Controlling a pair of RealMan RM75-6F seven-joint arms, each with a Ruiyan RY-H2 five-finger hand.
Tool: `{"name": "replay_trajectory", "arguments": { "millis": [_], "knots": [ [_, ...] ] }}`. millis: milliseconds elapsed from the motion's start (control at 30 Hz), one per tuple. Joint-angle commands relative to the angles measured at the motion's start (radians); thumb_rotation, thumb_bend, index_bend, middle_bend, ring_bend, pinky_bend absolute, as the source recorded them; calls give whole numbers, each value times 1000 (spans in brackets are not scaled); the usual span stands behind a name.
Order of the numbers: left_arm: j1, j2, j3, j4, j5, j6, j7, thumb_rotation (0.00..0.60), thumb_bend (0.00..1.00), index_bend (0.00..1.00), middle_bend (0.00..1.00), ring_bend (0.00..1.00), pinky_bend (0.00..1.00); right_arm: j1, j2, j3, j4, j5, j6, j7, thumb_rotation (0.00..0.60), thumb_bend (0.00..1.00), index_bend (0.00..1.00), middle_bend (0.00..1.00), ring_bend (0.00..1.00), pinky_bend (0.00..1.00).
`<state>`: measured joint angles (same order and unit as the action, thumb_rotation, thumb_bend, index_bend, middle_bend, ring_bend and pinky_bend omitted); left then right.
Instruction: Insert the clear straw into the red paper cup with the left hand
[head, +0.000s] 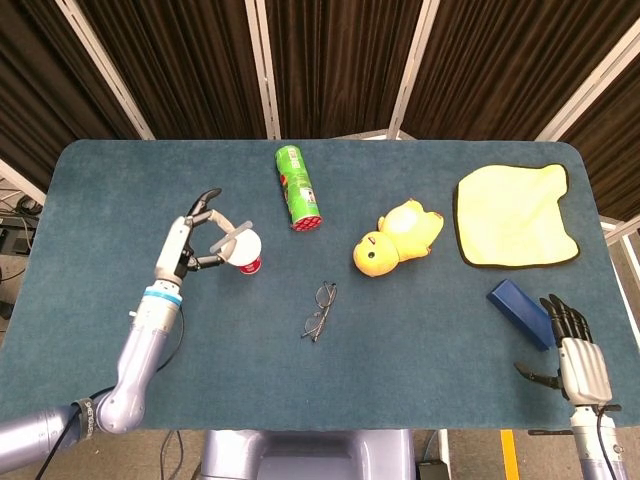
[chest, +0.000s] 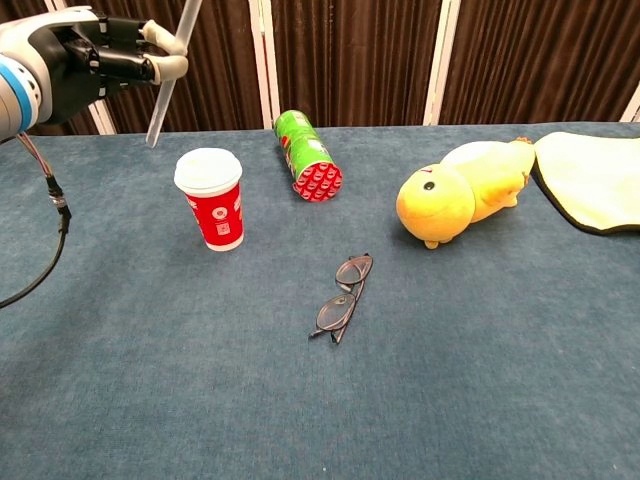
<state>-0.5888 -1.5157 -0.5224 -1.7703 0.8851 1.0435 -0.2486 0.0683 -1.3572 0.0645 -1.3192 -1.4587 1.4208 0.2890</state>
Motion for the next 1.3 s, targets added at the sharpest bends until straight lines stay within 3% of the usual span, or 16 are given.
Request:
{"name": "replay_trajectory", "arguments": {
  "millis": [33,333,900,1300],
  "knots": [
    [-5,2,-19,33,-9,-28,-57,600,422,574,69,0,0,0,1,-1,-2,1,-3,1,600,121,0,0,0,0],
    [-21,-11,-50,118,-13,-114,-214,600,421,574,72,0,0,3,5,1,-8,14,-21,10,600,121,0,0,0,0],
    [-66,-65,-32,295,50,-203,-349,600,421,575,77,0,0,5,8,3,-13,23,-35,14,600,120,0,0,0,0],
    [-75,-78,-18,328,74,-225,-397,600,422,575,77,0,0,5,7,4,-15,23,-35,13,600,121,0,0,0,0]
  ]
}}
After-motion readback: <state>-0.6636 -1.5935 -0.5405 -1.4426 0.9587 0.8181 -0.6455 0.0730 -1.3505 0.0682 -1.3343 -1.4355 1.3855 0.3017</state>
